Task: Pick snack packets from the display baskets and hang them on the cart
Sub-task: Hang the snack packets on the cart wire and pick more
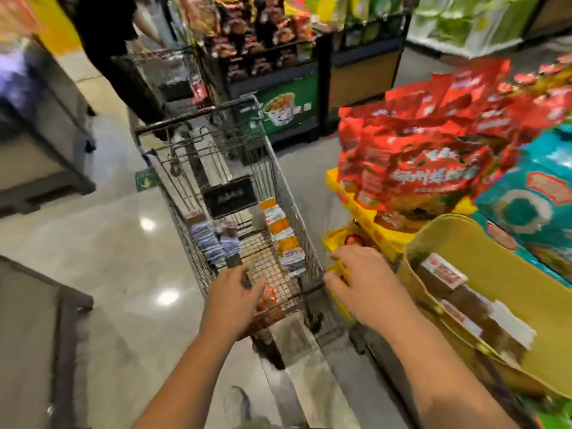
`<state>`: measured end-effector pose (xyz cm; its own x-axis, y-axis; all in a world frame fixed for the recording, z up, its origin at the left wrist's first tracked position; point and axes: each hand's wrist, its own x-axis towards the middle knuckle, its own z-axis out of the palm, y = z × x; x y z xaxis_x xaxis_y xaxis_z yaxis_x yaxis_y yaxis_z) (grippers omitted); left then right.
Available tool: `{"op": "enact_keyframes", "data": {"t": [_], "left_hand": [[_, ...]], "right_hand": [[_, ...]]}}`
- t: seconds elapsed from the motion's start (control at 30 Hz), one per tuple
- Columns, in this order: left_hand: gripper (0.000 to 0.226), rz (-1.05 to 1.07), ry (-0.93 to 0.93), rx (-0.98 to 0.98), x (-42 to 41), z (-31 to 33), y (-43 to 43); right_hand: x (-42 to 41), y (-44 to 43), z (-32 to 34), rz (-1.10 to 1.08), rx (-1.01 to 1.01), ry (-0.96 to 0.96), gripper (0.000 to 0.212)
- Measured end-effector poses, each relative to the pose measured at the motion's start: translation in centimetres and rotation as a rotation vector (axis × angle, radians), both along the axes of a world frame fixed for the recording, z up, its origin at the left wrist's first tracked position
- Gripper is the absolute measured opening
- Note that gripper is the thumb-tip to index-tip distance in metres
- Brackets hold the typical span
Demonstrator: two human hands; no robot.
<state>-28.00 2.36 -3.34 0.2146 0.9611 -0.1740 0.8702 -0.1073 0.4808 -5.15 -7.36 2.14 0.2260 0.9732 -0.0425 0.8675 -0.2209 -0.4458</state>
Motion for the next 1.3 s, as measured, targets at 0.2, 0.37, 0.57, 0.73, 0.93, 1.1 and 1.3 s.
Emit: {"op": "enact_keyframes", "data": {"t": [0.2, 0.37, 0.57, 0.73, 0.93, 1.1, 1.3], "left_hand": [[0.057, 0.112, 0.0, -0.1, -9.6, -2.9, 5.8], [0.061, 0.141, 0.014, -0.134, -16.4, -5.0, 12.3], [0.071, 0.178, -0.077, -0.237, -20.2, -7.2, 16.5], [0.077, 0.275, -0.232, -0.365, -19.8, -9.5, 18.9], [0.076, 0.308, -0.229, -0.408, -18.1, -11.5, 22.5], [0.076, 0.375, -0.175, -0.369, -16.2, -12.0, 26.8], [0.082, 0.506, -0.16, -0.345, -12.7, -13.7, 32.7]], "right_hand": [[-8.5, 6.7, -2.5, 0.071, -0.257, -0.003, 0.037], [-14.1, 12.2, -5.6, 0.085, -0.434, -0.022, 0.048], [-18.3, 16.3, -6.7, 0.017, -0.499, 0.046, 0.059], [-18.4, 19.8, -7.0, -0.025, -0.509, 0.058, 0.07], [-16.0, 24.9, -8.4, -0.021, -0.583, 0.049, 0.068], [-12.4, 31.1, -11.3, 0.016, -0.634, 0.102, 0.061], [-9.3, 39.2, -16.1, 0.104, -0.761, 0.186, 0.061]]}}
